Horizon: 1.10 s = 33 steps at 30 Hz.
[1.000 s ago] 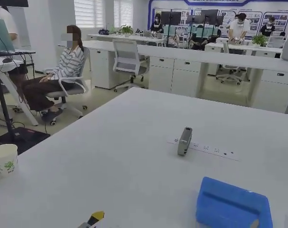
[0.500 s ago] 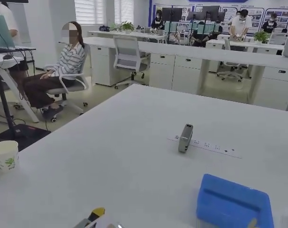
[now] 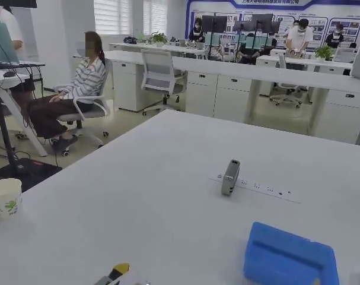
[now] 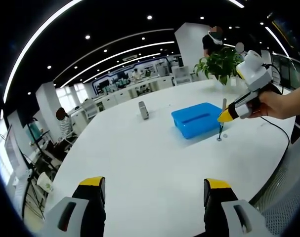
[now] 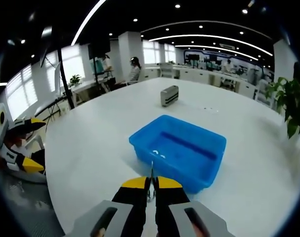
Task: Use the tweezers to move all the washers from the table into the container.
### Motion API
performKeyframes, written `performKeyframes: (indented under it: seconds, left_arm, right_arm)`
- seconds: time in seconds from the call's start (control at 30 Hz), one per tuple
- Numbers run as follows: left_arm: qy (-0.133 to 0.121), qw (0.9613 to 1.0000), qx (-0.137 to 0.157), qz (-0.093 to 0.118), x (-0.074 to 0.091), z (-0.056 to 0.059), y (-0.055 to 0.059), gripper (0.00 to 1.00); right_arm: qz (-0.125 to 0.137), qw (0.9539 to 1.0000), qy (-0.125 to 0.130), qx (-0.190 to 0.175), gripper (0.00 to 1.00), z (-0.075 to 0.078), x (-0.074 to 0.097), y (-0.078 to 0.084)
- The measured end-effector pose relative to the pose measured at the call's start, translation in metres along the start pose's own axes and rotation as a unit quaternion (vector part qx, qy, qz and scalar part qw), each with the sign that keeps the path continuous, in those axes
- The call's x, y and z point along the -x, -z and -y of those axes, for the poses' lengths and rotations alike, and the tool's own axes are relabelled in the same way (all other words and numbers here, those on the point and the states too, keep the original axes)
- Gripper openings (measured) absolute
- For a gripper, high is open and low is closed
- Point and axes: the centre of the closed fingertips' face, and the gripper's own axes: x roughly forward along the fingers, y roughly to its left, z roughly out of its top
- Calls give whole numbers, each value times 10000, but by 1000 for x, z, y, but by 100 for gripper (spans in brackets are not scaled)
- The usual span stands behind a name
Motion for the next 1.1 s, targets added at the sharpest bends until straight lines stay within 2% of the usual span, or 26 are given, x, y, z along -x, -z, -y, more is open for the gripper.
performKeyframes:
  seconds: [0.23, 0.43, 0.73, 1.1]
  left_arm:
    - [11, 10000, -20, -6, 0, 1, 0, 83]
    - [-98, 9999, 70, 72, 1, -5, -2, 83]
    - [-97, 9999, 80, 74, 2, -5, -3, 83]
    - [-143, 9998, 112, 94, 2, -7, -3, 82]
  right_arm:
    - [-35, 10000, 11, 59, 1, 4, 3, -5]
    - [66, 9999, 33, 100, 1, 7, 8, -17]
    - [158, 9996, 98, 205, 1, 9, 16, -31]
    - [406, 9988, 108, 252, 1, 10, 25, -55]
